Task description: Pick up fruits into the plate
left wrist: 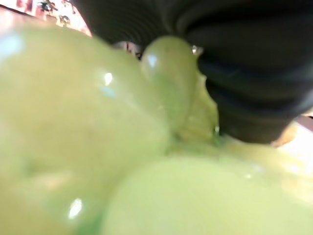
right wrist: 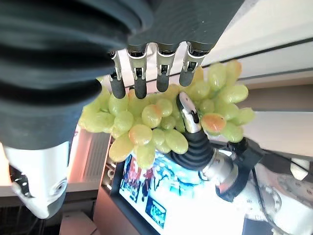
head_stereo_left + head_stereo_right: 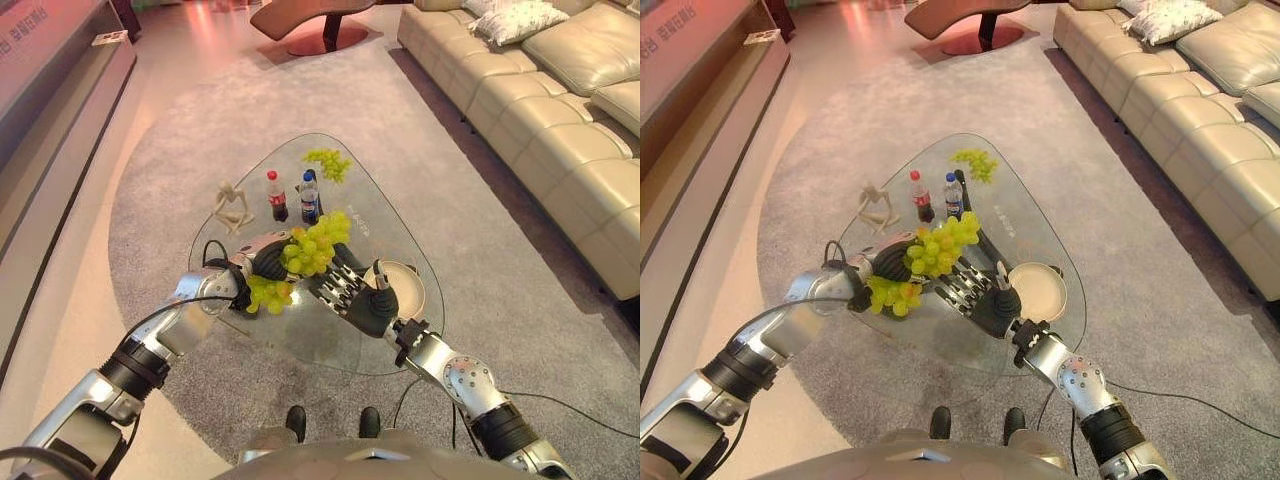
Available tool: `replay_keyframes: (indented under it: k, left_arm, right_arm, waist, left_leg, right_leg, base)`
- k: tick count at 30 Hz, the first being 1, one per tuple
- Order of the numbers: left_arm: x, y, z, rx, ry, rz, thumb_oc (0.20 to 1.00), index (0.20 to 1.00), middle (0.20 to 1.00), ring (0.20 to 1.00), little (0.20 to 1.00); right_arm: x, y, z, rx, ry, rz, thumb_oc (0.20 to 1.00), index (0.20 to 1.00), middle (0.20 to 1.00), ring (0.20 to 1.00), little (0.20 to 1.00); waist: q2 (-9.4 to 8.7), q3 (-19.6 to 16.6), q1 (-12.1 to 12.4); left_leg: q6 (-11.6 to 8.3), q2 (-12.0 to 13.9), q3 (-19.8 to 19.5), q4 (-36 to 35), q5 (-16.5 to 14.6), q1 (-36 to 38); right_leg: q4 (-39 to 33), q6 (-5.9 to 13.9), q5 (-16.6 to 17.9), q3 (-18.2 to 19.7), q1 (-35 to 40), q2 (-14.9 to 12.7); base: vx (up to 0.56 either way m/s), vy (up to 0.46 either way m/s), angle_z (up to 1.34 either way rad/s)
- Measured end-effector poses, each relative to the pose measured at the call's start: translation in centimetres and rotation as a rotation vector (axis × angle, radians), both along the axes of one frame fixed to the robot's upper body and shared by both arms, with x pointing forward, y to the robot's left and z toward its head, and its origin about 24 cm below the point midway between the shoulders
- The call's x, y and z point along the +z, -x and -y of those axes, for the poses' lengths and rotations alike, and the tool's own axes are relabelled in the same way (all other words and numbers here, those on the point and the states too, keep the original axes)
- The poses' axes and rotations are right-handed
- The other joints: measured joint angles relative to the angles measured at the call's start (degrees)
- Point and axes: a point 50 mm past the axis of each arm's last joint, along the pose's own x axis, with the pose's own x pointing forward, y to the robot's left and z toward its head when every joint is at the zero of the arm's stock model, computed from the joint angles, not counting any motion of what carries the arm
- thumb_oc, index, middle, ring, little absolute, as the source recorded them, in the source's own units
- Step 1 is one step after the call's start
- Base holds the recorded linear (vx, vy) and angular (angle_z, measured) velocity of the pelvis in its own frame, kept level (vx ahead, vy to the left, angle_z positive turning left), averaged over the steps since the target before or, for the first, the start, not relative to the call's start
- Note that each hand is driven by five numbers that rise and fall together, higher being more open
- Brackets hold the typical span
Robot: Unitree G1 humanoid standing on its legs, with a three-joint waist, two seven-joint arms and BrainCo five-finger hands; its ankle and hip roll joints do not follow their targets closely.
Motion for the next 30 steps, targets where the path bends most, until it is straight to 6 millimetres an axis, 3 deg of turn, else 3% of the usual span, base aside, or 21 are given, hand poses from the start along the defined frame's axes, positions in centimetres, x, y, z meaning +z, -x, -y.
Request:
replay_keyframes:
  k: [11,19,23,30]
  left_arm:
    - [1.8,-0.4,1.2,-0.131,-0.140,-0.019,0.200,0.200,0.200,0.200,0.200]
    - [1.7,1.1,3.4,-0.286,-0.216,-0.017,0.200,0.200,0.200,0.200,0.200]
    - [1.6,1.5,3.8,-0.328,-0.237,-0.019,0.200,0.200,0.200,0.200,0.200]
    - [1.6,1.7,3.9,-0.349,-0.246,-0.030,0.200,0.200,0.200,0.200,0.200]
  right_arm:
    - [0.0,0.3,-0.4,-0.023,0.005,-0.027,1.000,1.000,1.000,1.000,1.000]
    - [-0.4,0.6,-0.8,-0.010,0.038,-0.054,1.000,1.000,1.000,1.000,1.000]
    - [-0.5,0.6,-0.8,-0.020,0.059,-0.064,1.000,1.000,1.000,1.000,1.000]
    - [-0.5,0.6,-0.8,-0.026,0.068,-0.062,1.000,1.000,1.000,1.000,1.000]
  waist:
    - [0.24,-0.1,-0.1]
    - [0.95,-0.6,-0.1]
    - [1.94,-1.4,0.0]
    - [1.87,-2.0,0.1]
  left_leg:
    - [-0.09,-0.1,-0.3,0.0,0.3,0.0]
    - [-0.11,-0.4,-0.2,0.0,0.2,-0.1]
    - [0.16,-0.7,-0.3,0.0,0.0,-0.1]
    - [0.21,-0.7,-0.5,0.0,0.0,-0.3]
  right_leg:
    - [0.0,0.00,0.0,-0.4,0.2,-0.1]
    - [0.0,0.01,0.0,-0.4,0.2,-0.4]
    - [0.0,0.07,0.0,-0.4,0.2,-0.7]
    - [0.0,0.09,0.0,-0.6,0.2,-0.8]
  base:
    - [0.00,-0.001,0.01]
    - [-0.02,-0.014,0.00]
    - [-0.01,-0.017,0.00]
    - [-0.01,-0.005,0.01]
